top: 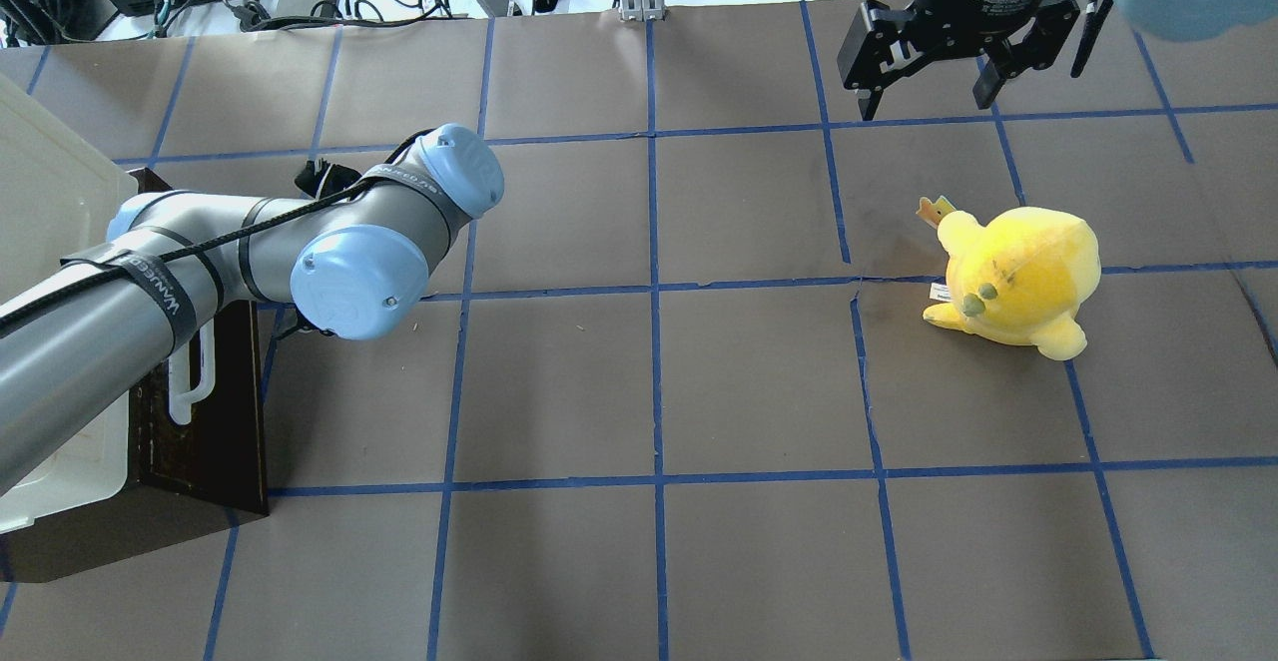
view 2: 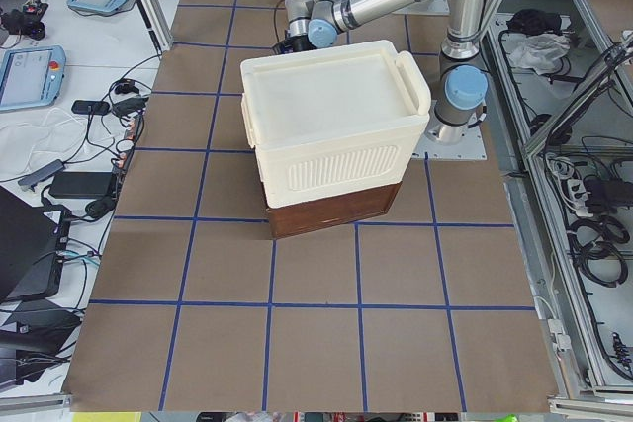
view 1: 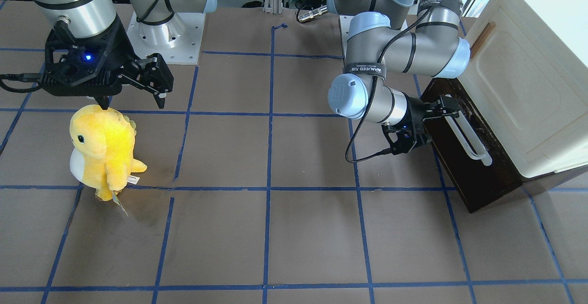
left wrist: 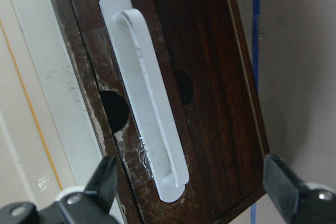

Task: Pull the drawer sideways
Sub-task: 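Lower the left gripper around the white handle of the wooden drawer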

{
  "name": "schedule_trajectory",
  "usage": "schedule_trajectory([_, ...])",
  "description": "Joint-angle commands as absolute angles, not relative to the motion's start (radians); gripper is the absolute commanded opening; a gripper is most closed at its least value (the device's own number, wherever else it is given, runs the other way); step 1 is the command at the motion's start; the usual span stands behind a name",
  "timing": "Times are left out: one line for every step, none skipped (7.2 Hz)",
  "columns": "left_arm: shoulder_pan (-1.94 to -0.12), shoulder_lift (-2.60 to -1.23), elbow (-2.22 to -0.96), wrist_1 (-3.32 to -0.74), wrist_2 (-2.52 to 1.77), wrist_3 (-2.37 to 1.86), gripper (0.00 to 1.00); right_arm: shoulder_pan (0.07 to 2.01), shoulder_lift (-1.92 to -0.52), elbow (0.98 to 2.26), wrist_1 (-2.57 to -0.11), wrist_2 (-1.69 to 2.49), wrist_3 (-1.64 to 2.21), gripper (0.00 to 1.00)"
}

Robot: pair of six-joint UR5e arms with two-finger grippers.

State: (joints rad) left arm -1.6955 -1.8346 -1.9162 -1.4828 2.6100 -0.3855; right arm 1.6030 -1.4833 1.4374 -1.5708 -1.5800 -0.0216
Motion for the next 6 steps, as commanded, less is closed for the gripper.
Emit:
schedule_trajectory([-1.692, -1.877, -1.914, -1.480, 2.684, -0.385, 0.98, 1.603, -1.483, 1.437, -1.571, -1.580, -0.021, 1.00])
schedule_trajectory([-1.692, -1.893, -1.913, -1.479, 2.712, -0.385, 0.96, 1.603, -1.483, 1.437, -1.571, -1.580, -0.021, 1.00])
schedule_trajectory([-1.690, -1.910, -1.919, -1.479, 2.735, -0.387, 0.92, 1.603, -1.483, 1.437, -1.571, -1.580, -0.021, 1.00])
schedule_trajectory([-1.686, -1.913, -1.917, -1.479, 2.738, -0.385, 0.91, 1.603, -1.483, 1.437, -1.571, -1.580, -0.021, 1.00])
schedule_trajectory([-1.660, -1.911, -1.919, -1.480, 2.744, -0.385, 0.91, 1.603, -1.483, 1.437, -1.571, -1.580, -0.021, 1.00])
schedule_trajectory([-1.634, -1.913, -1.925, -1.480, 2.743, -0.385, 0.92, 1.603, -1.483, 1.437, -1.571, -1.580, -0.021, 1.00])
